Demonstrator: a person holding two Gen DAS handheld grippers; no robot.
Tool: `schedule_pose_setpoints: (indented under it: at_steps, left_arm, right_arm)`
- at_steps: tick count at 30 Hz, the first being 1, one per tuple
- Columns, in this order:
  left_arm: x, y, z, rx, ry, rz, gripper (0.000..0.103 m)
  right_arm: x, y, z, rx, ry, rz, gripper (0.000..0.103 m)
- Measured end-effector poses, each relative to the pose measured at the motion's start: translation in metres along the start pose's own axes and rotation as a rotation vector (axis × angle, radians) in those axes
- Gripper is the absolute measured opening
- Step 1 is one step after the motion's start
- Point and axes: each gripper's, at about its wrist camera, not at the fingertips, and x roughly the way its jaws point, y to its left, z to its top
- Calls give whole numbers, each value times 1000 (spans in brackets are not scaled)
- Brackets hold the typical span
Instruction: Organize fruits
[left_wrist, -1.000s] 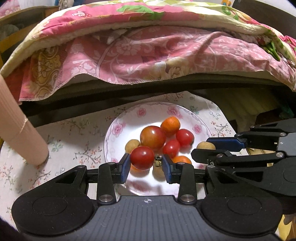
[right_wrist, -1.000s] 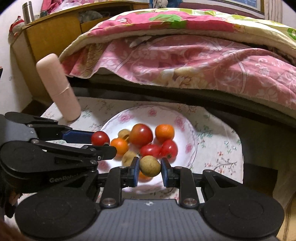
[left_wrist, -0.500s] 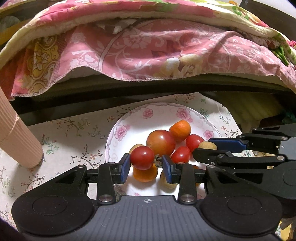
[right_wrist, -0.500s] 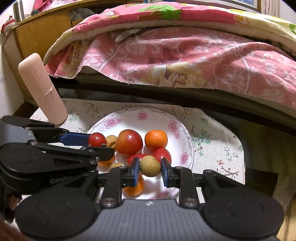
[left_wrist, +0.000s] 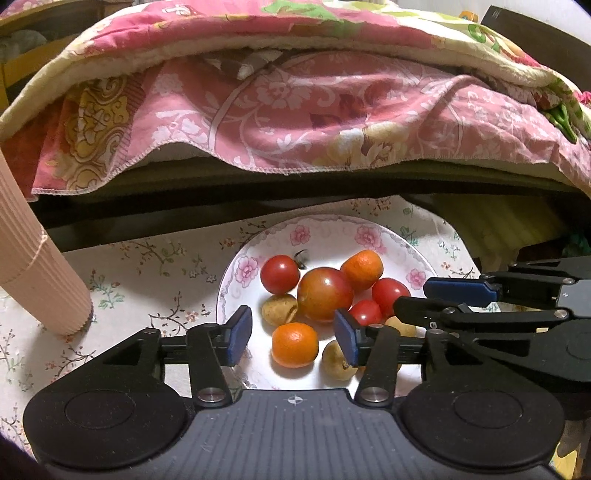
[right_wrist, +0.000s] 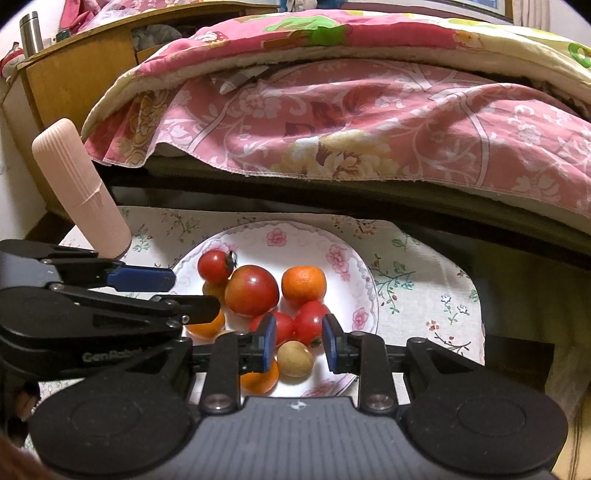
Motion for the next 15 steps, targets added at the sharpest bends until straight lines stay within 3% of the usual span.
schedule_pose_setpoints:
  at_steps: [15]
  left_arm:
    - [-46,-3,-17,-23,-43,74,78]
  right_arm:
    - [-33,6,-10,45,-29,4,29]
